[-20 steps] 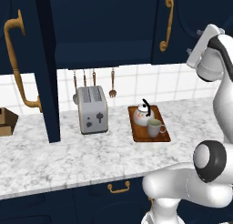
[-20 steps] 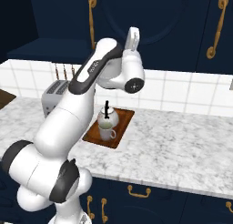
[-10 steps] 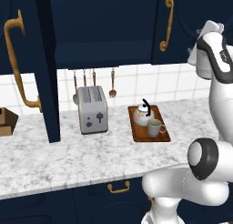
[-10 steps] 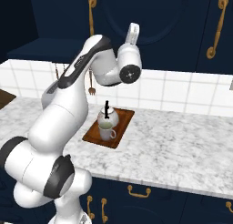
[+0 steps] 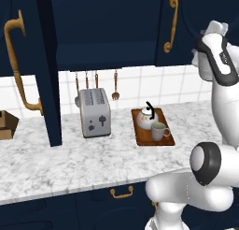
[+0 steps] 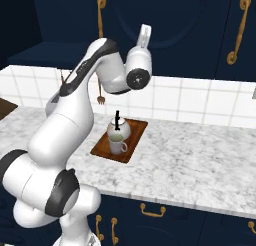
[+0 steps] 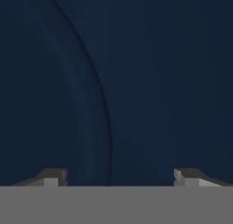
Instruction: Pick the kettle from the counter and place it on the tray. Then pick the mug from the cabinet and place it on the tray. Then close the cabinet doors.
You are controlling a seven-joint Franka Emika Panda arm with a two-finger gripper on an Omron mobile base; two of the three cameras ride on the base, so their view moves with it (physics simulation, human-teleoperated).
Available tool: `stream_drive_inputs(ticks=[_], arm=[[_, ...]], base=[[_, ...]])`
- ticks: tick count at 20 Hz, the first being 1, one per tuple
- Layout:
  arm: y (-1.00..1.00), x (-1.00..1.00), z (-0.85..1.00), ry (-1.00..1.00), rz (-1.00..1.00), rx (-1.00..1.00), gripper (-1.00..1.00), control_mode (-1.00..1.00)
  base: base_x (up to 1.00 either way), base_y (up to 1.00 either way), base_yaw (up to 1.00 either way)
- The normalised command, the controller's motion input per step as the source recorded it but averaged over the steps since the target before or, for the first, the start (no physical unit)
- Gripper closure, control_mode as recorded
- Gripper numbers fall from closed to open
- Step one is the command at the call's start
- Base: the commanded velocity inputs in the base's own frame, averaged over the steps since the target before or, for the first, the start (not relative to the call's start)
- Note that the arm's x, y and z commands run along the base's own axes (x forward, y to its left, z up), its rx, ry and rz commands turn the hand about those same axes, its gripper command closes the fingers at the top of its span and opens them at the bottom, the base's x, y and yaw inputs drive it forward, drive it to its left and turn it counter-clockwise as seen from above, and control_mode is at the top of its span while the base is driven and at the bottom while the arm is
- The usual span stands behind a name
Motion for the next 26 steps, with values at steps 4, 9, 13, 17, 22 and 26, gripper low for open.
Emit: stream_drive_inputs(ticks=[4, 9, 13, 17, 22, 26], arm=[[0.19, 0.87, -0.36, 0.04, 0.0, 0.0, -1.0, -1.0], [0.0, -0.08, 0.0, 0.0, 0.0, 0.0, -1.0, -1.0], [0.0, -0.69, 0.15, -0.02, 0.0, -0.01, -1.0, -1.0], [0.0, -0.96, 0.37, 0.0, 0.0, -0.05, -1.0, -1.0], [0.04, -0.8, 0.25, 0.13, 0.01, -0.15, -1.0, -1.0], [0.23, -0.43, -0.18, 0.13, 0.06, -0.16, -1.0, -1.0]], base=[[0.0, 0.0, 0.0], [0.0, 0.0, 0.0], [0.0, 0.0, 0.0], [0.0, 0.0, 0.0], [0.0, 0.0, 0.0], [0.0, 0.0, 0.0]])
